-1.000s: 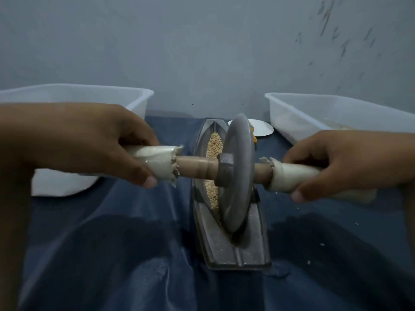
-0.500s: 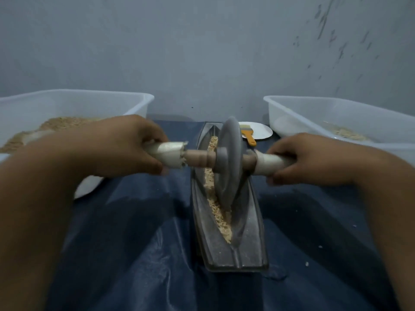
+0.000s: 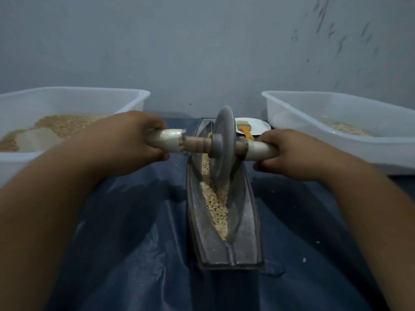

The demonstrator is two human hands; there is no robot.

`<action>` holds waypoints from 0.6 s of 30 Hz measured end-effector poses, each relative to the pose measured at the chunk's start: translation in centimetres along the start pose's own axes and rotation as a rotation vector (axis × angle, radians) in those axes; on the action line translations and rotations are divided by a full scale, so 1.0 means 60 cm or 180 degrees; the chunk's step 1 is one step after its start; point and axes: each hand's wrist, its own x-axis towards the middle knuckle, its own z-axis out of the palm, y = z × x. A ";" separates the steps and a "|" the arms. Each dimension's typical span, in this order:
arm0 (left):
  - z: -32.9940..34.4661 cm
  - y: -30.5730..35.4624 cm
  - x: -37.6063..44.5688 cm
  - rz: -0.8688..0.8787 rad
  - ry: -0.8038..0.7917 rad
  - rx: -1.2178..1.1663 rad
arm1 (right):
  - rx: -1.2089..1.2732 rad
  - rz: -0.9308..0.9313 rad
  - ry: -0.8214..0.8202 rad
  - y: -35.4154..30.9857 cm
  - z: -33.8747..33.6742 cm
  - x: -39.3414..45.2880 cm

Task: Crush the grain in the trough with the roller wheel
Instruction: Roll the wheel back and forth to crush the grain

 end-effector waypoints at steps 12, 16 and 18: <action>-0.065 -0.020 -0.023 0.0134 -0.1238 -0.0133 | 0.0099 -0.0092 -0.1209 -0.007 -0.075 -0.056; -0.024 0.003 -0.007 -0.0071 -0.0312 -0.0003 | -0.0021 -0.0096 -0.0156 -0.007 -0.018 -0.017; -0.009 0.007 -0.004 -0.0062 -0.0230 0.0039 | -0.0070 -0.0124 0.0034 -0.009 -0.003 -0.007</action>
